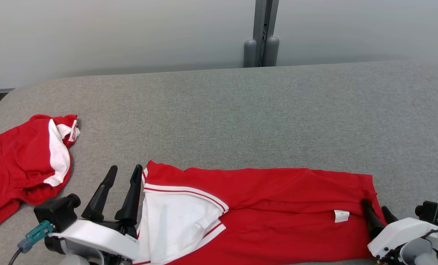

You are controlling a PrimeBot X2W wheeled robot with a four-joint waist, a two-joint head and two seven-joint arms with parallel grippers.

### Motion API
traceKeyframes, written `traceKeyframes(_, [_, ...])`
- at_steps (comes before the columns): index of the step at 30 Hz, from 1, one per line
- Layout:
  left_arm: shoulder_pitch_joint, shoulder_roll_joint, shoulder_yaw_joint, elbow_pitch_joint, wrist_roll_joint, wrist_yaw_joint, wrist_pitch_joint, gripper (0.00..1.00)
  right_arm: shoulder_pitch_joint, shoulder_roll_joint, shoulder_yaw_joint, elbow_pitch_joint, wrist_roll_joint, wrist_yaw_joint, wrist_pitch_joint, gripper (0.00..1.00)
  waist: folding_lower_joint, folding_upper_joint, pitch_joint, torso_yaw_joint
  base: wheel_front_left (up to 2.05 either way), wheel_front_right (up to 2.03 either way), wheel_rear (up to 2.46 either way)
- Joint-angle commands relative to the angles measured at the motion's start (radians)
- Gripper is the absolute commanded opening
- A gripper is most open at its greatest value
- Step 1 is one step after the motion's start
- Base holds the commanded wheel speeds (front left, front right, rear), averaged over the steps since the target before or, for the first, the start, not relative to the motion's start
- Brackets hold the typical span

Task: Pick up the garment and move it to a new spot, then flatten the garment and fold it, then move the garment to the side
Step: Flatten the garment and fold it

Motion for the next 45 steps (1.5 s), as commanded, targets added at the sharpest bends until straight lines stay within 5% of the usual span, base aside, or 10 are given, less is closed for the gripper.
traceKeyframes(1, [-0.015, -0.006, 0.005, 0.011, 0.012, -0.011, -0.004, 1.00, -0.005, 0.007, 0.010, 0.020, 0.014, 0.000, 0.024, 1.00, 0.0000, -0.0001, 0.003, 0.005, 0.00, 0.00, 0.00])
traceKeyframes(4, [-0.023, -0.015, 0.006, 0.033, 0.021, -0.026, -0.004, 1.00, -0.009, 0.025, 0.045, 0.022, 0.036, 0.000, 0.065, 1.00, 0.0000, -0.0001, 0.006, 0.013, 0.00, 0.00, 0.00])
traceKeyframes(6, [-0.029, -0.024, 0.008, 0.045, 0.026, -0.035, -0.004, 1.00, -0.005, 0.025, 0.069, 0.007, 0.051, 0.001, 0.081, 0.13, 0.0000, -0.0001, 0.007, 0.017, 0.00, 0.00, 0.00])
traceKeyframes(7, [-0.031, -0.027, 0.009, 0.050, 0.029, -0.035, -0.003, 1.00, -0.005, 0.023, 0.076, 0.002, 0.057, 0.001, 0.079, 0.00, 0.0000, -0.0001, 0.007, 0.018, 0.00, 0.00, 0.00])
traceKeyframes(16, [-0.027, -0.042, 0.015, 0.078, 0.042, -0.051, -0.003, 1.00, -0.043, -0.024, 0.113, -0.057, 0.100, 0.001, 0.037, 0.00, 0.0000, -0.0001, -0.003, 0.010, 0.00, 0.00, 0.00])
traceKeyframes(31, [-0.011, -0.054, 0.041, 0.079, 0.075, -0.034, -0.003, 1.00, -0.147, -0.251, 0.042, -0.096, 0.104, 0.000, 0.157, 0.00, 0.0000, -0.0001, -0.018, -0.009, 0.00, 0.00, 0.00])
traceKeyframes(45, [0.106, -0.184, 0.271, 0.075, 0.316, -0.033, -0.003, 1.00, -0.013, -0.216, -0.028, -0.371, 0.111, 0.000, 0.207, 0.00, 0.0000, -0.0001, -0.082, 0.017, 0.00, 0.00, 0.00])
